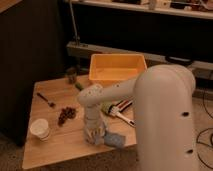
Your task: Wipe table surface with towel
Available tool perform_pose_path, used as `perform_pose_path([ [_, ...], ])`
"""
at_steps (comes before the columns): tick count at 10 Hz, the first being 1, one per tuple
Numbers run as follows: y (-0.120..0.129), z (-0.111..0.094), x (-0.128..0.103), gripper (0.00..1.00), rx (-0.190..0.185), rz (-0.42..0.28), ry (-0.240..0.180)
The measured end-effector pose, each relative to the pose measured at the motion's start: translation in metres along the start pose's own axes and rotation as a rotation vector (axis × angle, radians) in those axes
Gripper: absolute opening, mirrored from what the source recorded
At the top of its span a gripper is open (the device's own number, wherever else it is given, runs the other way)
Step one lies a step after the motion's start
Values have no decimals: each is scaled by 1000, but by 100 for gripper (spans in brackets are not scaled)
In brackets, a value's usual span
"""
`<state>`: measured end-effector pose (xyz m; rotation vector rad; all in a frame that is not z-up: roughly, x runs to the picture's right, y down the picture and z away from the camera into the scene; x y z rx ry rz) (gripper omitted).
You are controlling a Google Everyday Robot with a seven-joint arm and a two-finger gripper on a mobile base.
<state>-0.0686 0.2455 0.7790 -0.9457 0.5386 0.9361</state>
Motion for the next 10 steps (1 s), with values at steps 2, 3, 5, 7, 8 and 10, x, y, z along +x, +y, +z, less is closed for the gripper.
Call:
perform_pose_path([
  [2,3,1,-31,0,8,20,-14],
  [3,9,3,-50,0,14,23,-23],
  [5,17,3,-82,0,20,22,-40],
  [7,31,-4,-107,0,15,6,-72],
  [8,44,-12,-117,0,0,-25,-95],
  [10,69,-26,-118,0,-27,-89,-114],
])
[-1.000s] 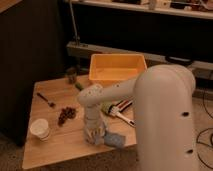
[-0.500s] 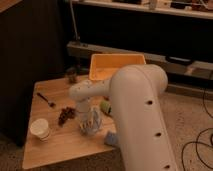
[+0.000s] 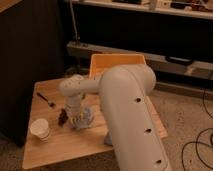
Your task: Wipe table surface with towel
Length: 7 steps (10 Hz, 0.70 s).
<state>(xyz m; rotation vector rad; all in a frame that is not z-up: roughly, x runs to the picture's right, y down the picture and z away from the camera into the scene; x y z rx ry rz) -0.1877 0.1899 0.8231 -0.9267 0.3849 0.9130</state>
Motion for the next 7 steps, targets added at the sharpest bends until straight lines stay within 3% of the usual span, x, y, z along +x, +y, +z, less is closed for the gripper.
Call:
perform_pose_path([
  [2,37,-8,13,0,-41,-96,-5],
  [4,74,-3,38,0,-75,-187,33],
  [7,82,7,80,0,-103,-221,92],
])
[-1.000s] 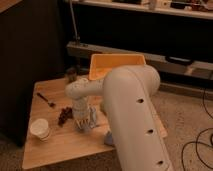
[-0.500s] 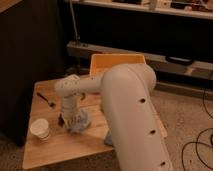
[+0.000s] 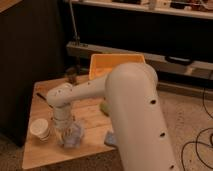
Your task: Wipe table surface with towel
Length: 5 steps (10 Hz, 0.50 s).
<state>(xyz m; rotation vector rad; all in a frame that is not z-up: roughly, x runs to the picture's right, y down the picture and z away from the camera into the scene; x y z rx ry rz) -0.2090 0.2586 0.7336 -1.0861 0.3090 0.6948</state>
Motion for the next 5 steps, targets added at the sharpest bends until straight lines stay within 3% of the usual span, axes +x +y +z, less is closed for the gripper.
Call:
perform_pose_path([
  [3,-23,4,43,0,-4,41,38],
  [5,-57,0,67,0,7,115,47],
])
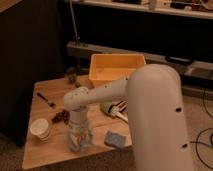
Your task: Wipe table surface with towel
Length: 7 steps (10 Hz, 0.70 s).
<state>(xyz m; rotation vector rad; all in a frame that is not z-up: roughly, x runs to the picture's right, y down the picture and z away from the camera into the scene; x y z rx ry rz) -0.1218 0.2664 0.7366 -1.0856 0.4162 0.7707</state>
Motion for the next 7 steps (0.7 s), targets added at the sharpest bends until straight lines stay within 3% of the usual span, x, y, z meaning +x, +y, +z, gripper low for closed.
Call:
perform_pose_path([
  [3,-29,-4,-4,0,4,86,-17],
  [5,-54,-13,-35,0,-16,117,-55],
  [7,-46,-26,-70,0,-21,78,-90],
])
